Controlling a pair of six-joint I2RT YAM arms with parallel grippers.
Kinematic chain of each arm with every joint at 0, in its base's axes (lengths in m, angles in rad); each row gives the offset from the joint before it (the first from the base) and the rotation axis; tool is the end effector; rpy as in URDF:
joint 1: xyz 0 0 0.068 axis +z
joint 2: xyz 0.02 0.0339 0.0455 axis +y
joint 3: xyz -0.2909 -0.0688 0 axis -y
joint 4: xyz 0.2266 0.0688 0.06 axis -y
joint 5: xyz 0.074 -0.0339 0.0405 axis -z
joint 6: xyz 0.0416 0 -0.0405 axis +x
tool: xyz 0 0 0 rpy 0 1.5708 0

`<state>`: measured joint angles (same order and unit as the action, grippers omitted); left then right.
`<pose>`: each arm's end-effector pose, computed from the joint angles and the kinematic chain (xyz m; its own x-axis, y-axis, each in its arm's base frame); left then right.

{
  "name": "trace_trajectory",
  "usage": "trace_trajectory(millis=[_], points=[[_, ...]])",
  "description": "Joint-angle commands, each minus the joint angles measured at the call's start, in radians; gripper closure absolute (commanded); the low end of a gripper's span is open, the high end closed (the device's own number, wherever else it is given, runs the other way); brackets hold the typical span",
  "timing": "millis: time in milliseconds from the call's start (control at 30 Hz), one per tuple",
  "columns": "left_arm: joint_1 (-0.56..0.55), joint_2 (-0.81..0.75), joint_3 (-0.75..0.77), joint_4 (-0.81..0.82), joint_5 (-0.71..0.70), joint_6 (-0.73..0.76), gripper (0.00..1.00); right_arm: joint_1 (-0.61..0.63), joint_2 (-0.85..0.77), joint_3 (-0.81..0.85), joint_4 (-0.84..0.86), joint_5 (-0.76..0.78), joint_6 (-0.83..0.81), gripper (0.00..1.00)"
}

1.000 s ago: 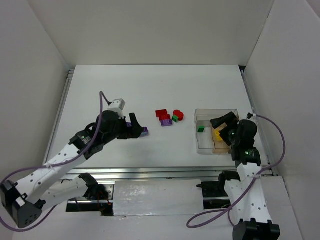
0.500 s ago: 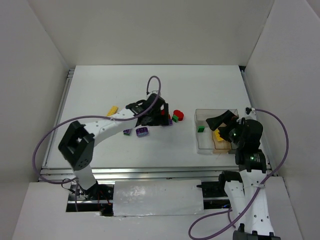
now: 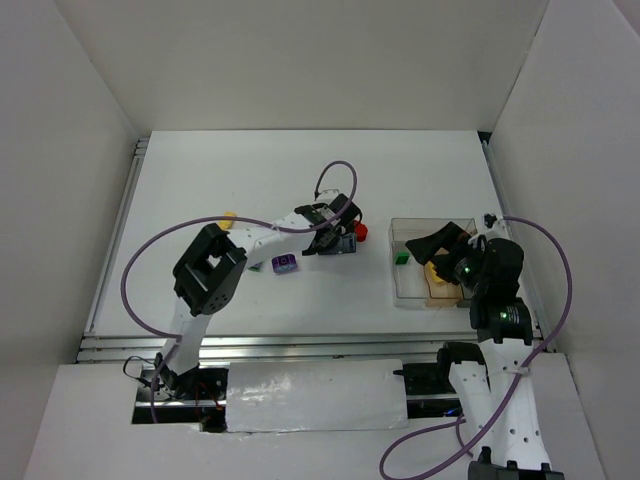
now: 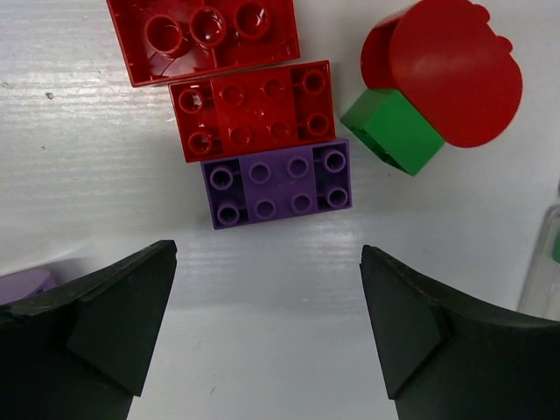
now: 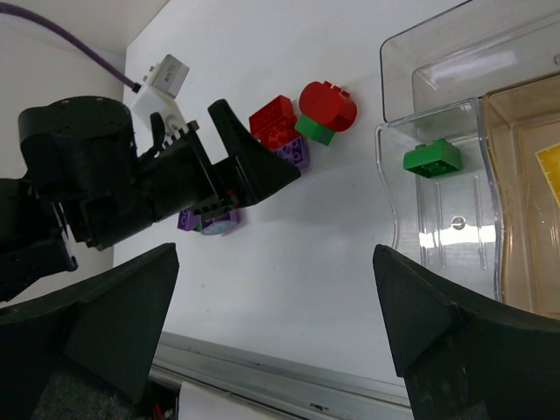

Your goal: Sort the legos into containers by color

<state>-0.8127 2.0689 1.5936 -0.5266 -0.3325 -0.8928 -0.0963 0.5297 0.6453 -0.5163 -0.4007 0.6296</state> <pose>0.3185 -0.3167 0.2232 -0.8037 -0.2219 -0.5521 -0.0964 0.9642 -0.2471 0.0917 0.0074 0.3024 -0.4722 0.5903 -0.6546 0.0112 0.7466 0.6652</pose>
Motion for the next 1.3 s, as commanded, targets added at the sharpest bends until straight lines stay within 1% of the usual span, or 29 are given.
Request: trace_trajectory(millis=[0,167,533,600,667,733,767,800,867,900,933,967,1033,1167,1267], points=[[-0.002,0.022,0.048,-0.018,-0.062,-0.008,0.01,0.009,0.007,0.016,0.038,-0.043,-0.018,0.0],[0.012,0.065,0.054,0.011,-0.037,0.003,0.04,0.01,0.015,0.008,0.047,-0.047,-0.022,0.0],[0.017,0.128,0.091,0.025,-0.043,0.011,0.04,0.013,0.023,-0.022,0.073,-0.073,-0.024,0.0],[0.015,0.14,0.101,0.02,-0.043,0.014,0.06,0.012,0.023,-0.027,0.078,-0.079,-0.024,0.01],[0.015,0.151,0.103,0.022,-0.036,0.014,0.15,0.013,0.019,-0.032,0.079,-0.078,-0.025,0.0],[0.015,0.146,0.092,0.028,-0.028,0.008,0.2,0.013,0.019,-0.032,0.076,-0.075,-0.03,0.01],[0.015,0.143,0.074,0.036,-0.028,0.006,0.29,0.012,0.019,-0.03,0.075,-0.075,-0.03,0.0],[0.015,0.129,0.063,0.039,-0.027,0.005,0.34,0.012,0.019,-0.032,0.076,-0.075,-0.031,0.0],[0.017,0.114,0.036,0.042,-0.031,0.003,0.53,0.012,0.021,-0.035,0.078,-0.076,-0.031,0.0],[0.017,0.096,0.028,0.036,-0.034,0.003,0.68,0.012,0.021,-0.036,0.084,-0.076,-0.028,0.0],[0.015,0.085,0.017,0.033,-0.036,0.005,0.77,0.013,0.026,-0.042,0.088,-0.079,-0.028,0.0],[0.014,0.071,-0.003,0.03,-0.036,0.008,0.9,0.012,0.027,-0.045,0.091,-0.087,-0.027,0.0],[0.01,0.034,-0.023,0.043,-0.022,0.035,1.0,0.012,0.033,-0.061,0.113,-0.099,-0.016,0.0],[-0.02,-0.053,-0.115,0.089,-0.007,0.098,1.0,0.013,0.052,-0.082,0.156,-0.15,0.005,0.0],[-0.051,-0.154,-0.213,0.175,0.021,0.191,1.0,0.012,0.059,-0.087,0.173,-0.173,0.016,0.0]])
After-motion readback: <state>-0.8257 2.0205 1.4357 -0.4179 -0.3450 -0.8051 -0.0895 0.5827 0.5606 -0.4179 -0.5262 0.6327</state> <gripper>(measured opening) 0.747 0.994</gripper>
